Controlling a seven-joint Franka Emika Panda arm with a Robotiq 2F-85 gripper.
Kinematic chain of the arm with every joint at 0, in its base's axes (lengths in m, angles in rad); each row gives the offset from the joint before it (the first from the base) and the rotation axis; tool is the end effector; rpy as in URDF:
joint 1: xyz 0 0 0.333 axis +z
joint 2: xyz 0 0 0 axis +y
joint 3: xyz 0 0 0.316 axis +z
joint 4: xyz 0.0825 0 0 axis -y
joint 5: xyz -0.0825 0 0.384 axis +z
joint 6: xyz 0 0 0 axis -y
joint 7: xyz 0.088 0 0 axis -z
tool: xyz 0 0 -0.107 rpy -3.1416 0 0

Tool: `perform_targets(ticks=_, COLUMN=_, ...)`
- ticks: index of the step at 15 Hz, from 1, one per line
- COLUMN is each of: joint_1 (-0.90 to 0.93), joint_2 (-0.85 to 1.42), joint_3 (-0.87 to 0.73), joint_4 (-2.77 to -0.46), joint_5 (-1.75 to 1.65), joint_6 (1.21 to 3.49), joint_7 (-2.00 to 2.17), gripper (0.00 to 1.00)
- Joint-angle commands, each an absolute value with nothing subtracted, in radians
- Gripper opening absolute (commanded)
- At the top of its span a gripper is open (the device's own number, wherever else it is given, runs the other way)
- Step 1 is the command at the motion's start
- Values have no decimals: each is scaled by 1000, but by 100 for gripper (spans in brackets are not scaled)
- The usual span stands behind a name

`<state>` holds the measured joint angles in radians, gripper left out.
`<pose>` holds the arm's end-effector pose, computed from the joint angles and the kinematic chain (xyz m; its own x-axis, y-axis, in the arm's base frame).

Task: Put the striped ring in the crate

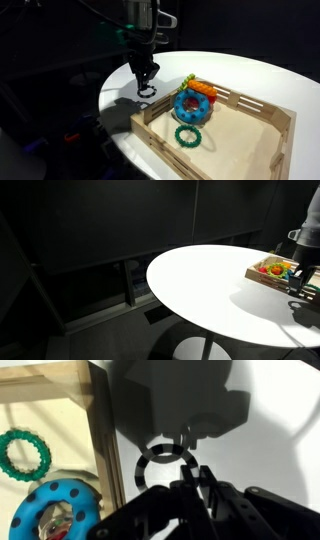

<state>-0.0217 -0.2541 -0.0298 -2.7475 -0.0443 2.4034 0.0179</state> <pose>0.3756 -0.0190 0.2888 0.9954 -0.0348 -0.0898 -0.0330 -0.9992 0.0209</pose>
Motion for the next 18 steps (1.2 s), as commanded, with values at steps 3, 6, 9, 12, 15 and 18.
perform_targets(ticks=3, joint_1=-53, joint_2=-325, joint_3=-33, joint_4=-2687, joint_5=-51, joint_6=2369, joint_7=50, gripper=5)
perform_targets(ticks=6, joint_1=-85, joint_2=-333, joint_3=-39, joint_4=-2661, joint_5=-63, joint_6=2366, joint_7=74, gripper=5)
perform_targets(ticks=9, joint_1=-129, joint_2=-336, joint_3=-49, joint_4=-2645, joint_5=-76, joint_6=2360, joint_7=101, gripper=5)
perform_targets(ticks=12, joint_1=-171, joint_2=-339, joint_3=-62, joint_4=-2637, joint_5=-88, joint_6=2359, joint_7=132, gripper=5)
perform_targets(ticks=15, joint_1=-199, joint_2=-337, joint_3=-69, joint_4=-2630, joint_5=-98, joint_6=2357, joint_7=158, gripper=38)
perform_targets(ticks=18, joint_1=-209, joint_2=-335, joint_3=-69, joint_4=-2629, joint_5=-104, joint_6=2355, joint_7=176, gripper=54)
